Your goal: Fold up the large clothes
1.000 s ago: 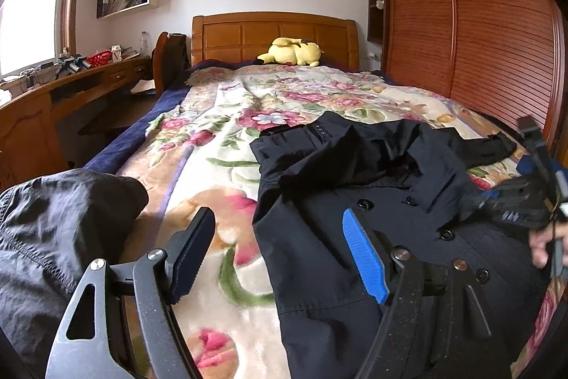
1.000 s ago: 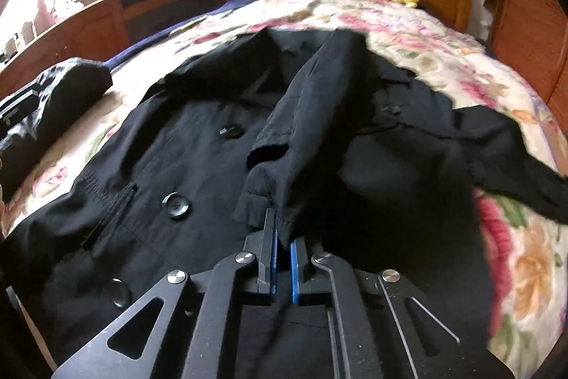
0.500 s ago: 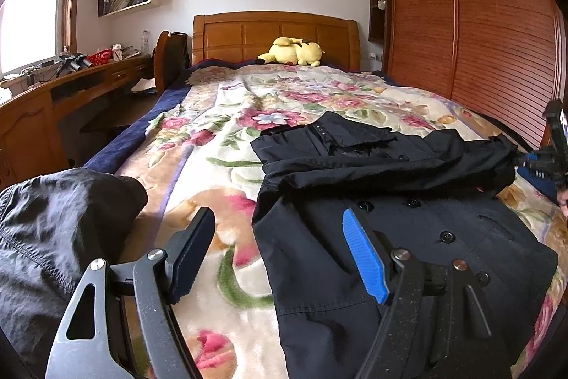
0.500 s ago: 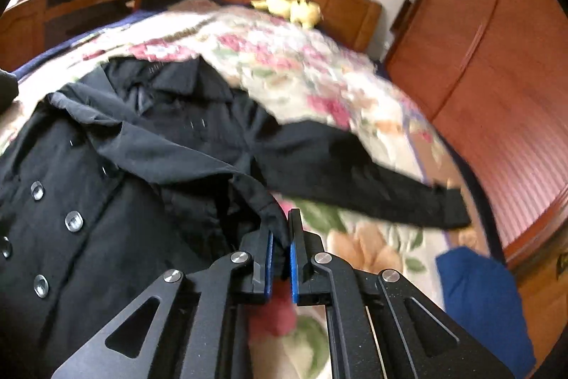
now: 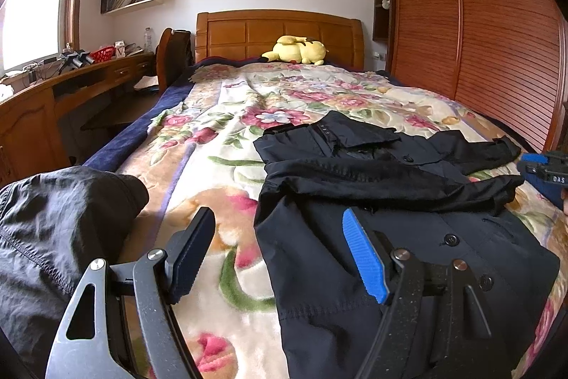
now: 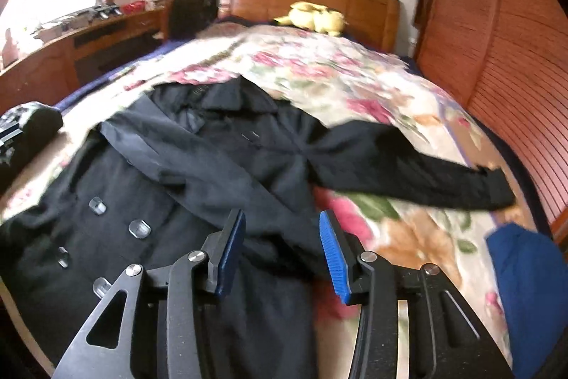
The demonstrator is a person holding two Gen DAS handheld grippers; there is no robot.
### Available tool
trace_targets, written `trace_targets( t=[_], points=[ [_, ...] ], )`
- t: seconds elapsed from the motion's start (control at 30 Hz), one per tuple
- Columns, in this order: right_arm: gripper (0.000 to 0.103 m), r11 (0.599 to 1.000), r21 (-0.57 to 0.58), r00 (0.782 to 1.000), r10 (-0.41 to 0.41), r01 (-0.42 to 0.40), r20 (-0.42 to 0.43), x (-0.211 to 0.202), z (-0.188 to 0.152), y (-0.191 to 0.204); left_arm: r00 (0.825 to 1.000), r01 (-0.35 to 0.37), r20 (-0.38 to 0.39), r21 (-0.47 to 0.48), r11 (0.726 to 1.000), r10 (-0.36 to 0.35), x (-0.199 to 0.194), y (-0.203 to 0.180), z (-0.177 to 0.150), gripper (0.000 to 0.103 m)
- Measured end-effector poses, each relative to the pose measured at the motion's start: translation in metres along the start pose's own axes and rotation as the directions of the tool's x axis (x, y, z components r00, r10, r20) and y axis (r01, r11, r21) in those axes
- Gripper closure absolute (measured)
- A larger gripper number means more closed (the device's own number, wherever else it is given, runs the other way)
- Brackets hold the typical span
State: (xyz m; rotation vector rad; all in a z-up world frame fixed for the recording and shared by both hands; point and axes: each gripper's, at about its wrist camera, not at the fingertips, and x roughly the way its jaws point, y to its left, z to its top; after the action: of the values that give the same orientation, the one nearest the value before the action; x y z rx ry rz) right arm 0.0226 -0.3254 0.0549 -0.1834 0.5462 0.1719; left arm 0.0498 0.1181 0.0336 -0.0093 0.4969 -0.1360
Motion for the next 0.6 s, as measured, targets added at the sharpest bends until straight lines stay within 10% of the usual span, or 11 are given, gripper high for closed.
trace_targets(
  t=[0.6],
  points=[
    [0.058, 0.955, -0.099, 0.954, 0.267, -0.281, -0.133, 0.227, 0.115, 0.130, 0.999, -0.038, -0.035, -0.022, 0.999, 0.037, 0.021, 0.018, -0.004, 0.025]
  ],
)
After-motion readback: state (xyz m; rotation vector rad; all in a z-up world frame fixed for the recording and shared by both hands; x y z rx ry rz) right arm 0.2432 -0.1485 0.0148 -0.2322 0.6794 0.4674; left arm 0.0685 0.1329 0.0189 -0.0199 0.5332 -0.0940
